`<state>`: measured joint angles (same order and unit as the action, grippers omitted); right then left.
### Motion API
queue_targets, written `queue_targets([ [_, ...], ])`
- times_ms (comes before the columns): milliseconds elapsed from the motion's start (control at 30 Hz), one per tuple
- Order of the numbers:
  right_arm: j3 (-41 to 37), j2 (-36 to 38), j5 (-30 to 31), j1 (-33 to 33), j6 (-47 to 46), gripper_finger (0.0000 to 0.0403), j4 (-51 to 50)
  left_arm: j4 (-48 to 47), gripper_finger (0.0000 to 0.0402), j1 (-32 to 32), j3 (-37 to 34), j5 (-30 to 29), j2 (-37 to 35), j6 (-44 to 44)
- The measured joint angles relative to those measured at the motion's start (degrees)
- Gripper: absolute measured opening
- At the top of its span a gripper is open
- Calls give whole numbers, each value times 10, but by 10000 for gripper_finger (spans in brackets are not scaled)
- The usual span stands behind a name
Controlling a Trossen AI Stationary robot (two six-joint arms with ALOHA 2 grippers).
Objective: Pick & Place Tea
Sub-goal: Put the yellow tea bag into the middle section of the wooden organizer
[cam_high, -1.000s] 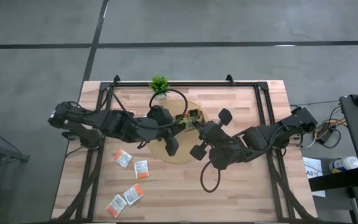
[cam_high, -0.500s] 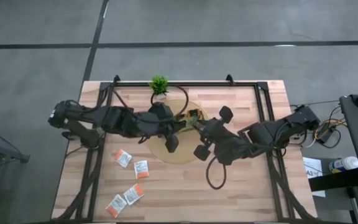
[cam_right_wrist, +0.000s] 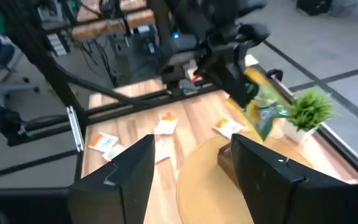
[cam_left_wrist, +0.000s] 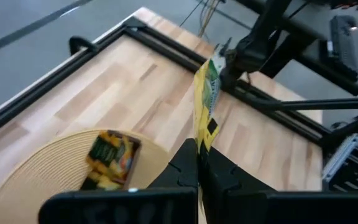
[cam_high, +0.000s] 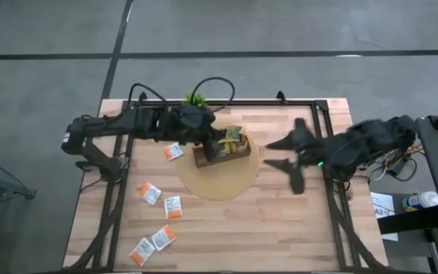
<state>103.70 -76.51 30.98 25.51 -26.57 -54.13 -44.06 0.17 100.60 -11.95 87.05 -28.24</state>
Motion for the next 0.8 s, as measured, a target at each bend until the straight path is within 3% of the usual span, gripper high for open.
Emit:
queue_targets([
  [333,0,116,12,1,8,193,-44,-54,0,62,-3,63,4,15],
  [500,0,144,106,1,10,186,-44,-69,0,77,-3,133,26,73],
  [633,0,147,195,1,-20,181,-45,-114,0,81,-3,155,56,126],
  [800,0,134,235,1,-61,177,-67,-160,0,83,-3,159,91,194],
])
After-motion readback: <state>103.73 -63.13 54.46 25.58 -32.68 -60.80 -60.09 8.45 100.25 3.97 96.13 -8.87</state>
